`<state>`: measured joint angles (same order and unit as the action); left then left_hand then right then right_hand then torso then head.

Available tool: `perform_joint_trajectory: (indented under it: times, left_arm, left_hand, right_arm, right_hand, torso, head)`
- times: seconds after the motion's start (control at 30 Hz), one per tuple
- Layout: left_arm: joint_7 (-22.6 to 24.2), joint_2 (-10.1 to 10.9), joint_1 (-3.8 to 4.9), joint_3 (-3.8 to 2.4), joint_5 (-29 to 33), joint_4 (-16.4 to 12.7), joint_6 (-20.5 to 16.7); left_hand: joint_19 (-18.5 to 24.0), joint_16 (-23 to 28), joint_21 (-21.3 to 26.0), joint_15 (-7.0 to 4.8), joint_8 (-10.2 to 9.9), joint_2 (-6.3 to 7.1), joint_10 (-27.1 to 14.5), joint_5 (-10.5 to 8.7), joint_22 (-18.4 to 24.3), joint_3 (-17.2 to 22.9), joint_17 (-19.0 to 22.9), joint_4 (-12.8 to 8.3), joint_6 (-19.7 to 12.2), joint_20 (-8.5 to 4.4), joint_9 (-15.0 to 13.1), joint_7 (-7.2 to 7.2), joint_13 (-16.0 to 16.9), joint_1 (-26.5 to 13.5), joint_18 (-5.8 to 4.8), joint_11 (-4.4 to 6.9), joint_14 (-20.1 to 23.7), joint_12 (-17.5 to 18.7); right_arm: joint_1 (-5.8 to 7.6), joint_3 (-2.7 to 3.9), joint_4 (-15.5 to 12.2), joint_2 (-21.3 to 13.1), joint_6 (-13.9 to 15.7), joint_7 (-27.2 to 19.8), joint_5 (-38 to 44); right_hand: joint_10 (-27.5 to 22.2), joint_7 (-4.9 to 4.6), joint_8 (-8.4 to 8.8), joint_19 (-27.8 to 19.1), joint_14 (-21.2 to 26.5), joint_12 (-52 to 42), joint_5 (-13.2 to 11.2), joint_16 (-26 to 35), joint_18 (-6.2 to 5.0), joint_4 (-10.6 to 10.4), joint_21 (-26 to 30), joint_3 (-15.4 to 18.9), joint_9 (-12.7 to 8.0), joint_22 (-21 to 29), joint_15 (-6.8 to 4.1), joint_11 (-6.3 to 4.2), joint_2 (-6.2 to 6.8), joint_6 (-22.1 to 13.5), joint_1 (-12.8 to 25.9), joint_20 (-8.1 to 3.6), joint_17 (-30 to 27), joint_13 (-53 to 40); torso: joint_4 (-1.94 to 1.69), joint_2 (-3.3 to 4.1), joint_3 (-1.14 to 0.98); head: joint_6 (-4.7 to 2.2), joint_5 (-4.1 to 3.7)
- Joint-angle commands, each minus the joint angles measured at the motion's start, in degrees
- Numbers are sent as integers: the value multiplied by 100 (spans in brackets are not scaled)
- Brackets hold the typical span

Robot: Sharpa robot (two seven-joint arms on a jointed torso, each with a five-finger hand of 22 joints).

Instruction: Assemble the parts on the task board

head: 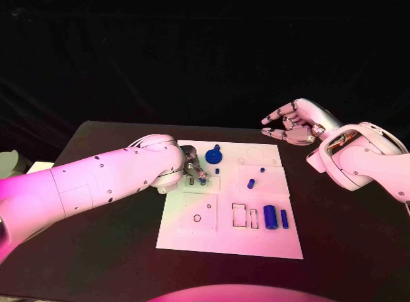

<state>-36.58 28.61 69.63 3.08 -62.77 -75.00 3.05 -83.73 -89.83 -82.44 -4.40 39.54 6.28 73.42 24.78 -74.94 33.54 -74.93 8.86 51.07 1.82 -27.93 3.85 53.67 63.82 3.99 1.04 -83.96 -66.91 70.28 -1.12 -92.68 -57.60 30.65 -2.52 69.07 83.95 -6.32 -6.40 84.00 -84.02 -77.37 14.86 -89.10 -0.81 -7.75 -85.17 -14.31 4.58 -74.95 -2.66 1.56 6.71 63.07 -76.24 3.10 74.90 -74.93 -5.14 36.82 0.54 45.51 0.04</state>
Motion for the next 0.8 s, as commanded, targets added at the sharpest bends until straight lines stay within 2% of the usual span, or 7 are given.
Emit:
perform_joint_trajectory:
  times: [0.03, 0.17, 0.43, 0.63, 0.8]
  left_arm:
    - [-86, 12, -16, -3, -245, -30, 30]
    - [-97, 21, -27, -3, -255, -30, 75]
    - [-110, -2, -67, -3, -251, -4, 157]
    - [-112, -33, -106, -3, -183, 49, 159]
    - [-110, -39, -124, -3, -156, 65, 204]
  left_hand:
    - [-75, -17, -33, -32, 34, -8, 24, 20, -151, 1148, -1507, -1104, 4, -23, -9, -62, -19, -71, -108, 20, -604, -4]
    - [-73, -17, -31, -34, 44, -10, 22, 22, -148, 1161, -1507, -1110, 0, -24, -14, -64, -32, -87, -107, 22, -604, 1]
    - [-77, -17, -35, -35, 55, -11, 35, 23, -157, 1173, -1507, -1114, -6, -26, -20, -64, -12, -107, -109, 22, -604, -15]
    - [-75, -17, -33, -35, 84, -8, 41, 9, -154, 1162, -1507, -1105, -23, -28, -32, -65, -17, -172, -108, 21, -604, -22]
    - [-75, -17, -32, -34, 94, -6, 44, 3, -154, 1152, -1507, -1105, -28, -28, -35, -66, -18, -189, -108, 22, -604, -25]
  right_arm:
    - [-4, 2, -2, 0, -65, -11, 52]
    - [-5, 2, -3, 0, -56, 17, 61]
    - [-5, 2, -4, 2, -56, 36, 62]
    - [-5, 2, -5, 2, -59, 36, 61]
    - [-5, 2, -3, 0, -63, 39, 61]
  right_hand:
    - [149, -24, -18, 210, -565, 19, -38, 22, -111, -14, 35, 12, -5, -769, 29, 11, 45, -24, 35, 56, 1377, -934]
    - [149, -23, -18, 208, -564, 19, -42, 25, -111, -15, 36, 14, -5, -767, 29, 11, 45, -24, 35, 56, 1373, -934]
    - [150, -24, -18, 208, -564, 15, -44, 26, -112, -17, 37, 16, -6, -767, 30, 11, 47, -24, 37, 56, 1372, -936]
    - [151, -25, -18, 209, -565, 13, -47, 24, -111, -26, 35, 24, -6, -769, 30, 12, 49, -24, 46, 57, 1375, -936]
    - [151, -25, -18, 209, -565, 13, -47, 24, -111, -26, 35, 24, -6, -769, 30, 12, 49, -24, 46, 57, 1375, -936]
  torso:
    - [4, 4, 1]
    - [3, 4, -3]
    - [11, 9, 3]
    - [7, 10, 3]
    - [2, 10, 0]
  head:
    - [3, 7]
    - [2, 7]
    - [10, 13]
    - [10, -26]
    - [25, -16]
